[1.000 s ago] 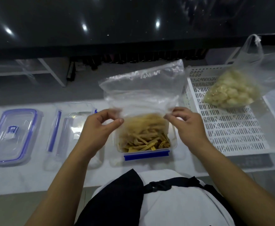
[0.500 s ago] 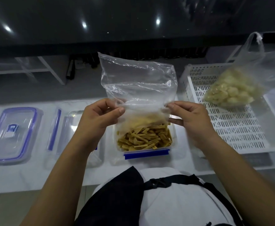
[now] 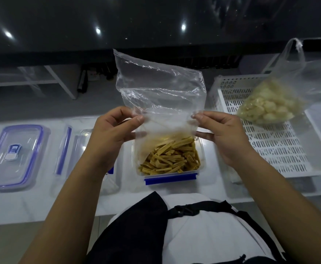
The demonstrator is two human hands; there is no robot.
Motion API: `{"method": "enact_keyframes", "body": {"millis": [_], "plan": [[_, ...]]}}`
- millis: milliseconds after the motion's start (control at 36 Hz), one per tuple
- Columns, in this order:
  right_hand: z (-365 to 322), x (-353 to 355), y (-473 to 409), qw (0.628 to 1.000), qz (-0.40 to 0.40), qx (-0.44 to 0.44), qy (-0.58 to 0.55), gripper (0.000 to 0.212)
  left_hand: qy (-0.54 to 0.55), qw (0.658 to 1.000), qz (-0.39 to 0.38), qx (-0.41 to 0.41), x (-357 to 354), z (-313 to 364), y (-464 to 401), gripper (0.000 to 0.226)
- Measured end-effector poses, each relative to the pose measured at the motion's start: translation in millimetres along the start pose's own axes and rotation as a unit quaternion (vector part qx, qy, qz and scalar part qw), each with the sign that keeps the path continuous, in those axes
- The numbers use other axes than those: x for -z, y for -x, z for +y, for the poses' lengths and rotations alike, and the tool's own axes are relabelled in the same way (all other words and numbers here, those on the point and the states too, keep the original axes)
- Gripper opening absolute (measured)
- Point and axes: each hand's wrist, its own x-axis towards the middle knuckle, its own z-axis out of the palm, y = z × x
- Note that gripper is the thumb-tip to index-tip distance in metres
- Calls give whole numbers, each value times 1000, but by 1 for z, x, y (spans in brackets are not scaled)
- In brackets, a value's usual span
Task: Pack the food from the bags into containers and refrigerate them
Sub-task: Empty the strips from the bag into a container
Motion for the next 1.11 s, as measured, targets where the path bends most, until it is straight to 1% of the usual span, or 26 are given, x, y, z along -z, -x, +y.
{"method": "enact_keyframes", "body": {"millis": [111,194,250,444,528,694,750,833,889,944,972,1028,1083,1111], "plan": [[-4,0,0,1000,-2,5,4,7,8,1000,4,-3,-2,3,0,16],[-8,0,0,1000,-2,11,4,9,11,1000,4,-6,-1,5,0,11],[-11,-1,0,1000,-5,12,-3,8,15,1000,4,-9,-1,6,-1,12],[-21,-3,0,1000,-5,18,-1,21,29,999,2,-21,0,11,-4,22],[-23,-3,0,1000,-6,19,3,15,26,999,1,-29,0,14,-5,23],[-30,-1,2,999,-2,42,11,15,21,999,17,-42,0,19,-5,24],[-29,0,2,998,14,48,33,16,17,999,35,-36,-1,17,-5,23],[-23,-1,4,998,32,25,52,14,-4,999,51,-5,-6,9,-4,8],[-25,-1,8,998,34,22,37,11,11,999,43,6,-10,6,1,13],[-33,-1,10,998,26,57,24,9,25,999,28,-13,-12,8,5,21],[-37,-1,12,997,19,72,17,10,27,999,23,-25,-13,9,7,19],[-44,-1,15,996,2,85,3,13,27,998,23,-46,-13,12,10,6],[-47,-2,16,997,-7,82,-10,18,27,998,34,-50,-13,13,9,9],[-48,-3,17,997,-6,80,-10,18,26,998,38,-50,-12,14,9,11]]}}
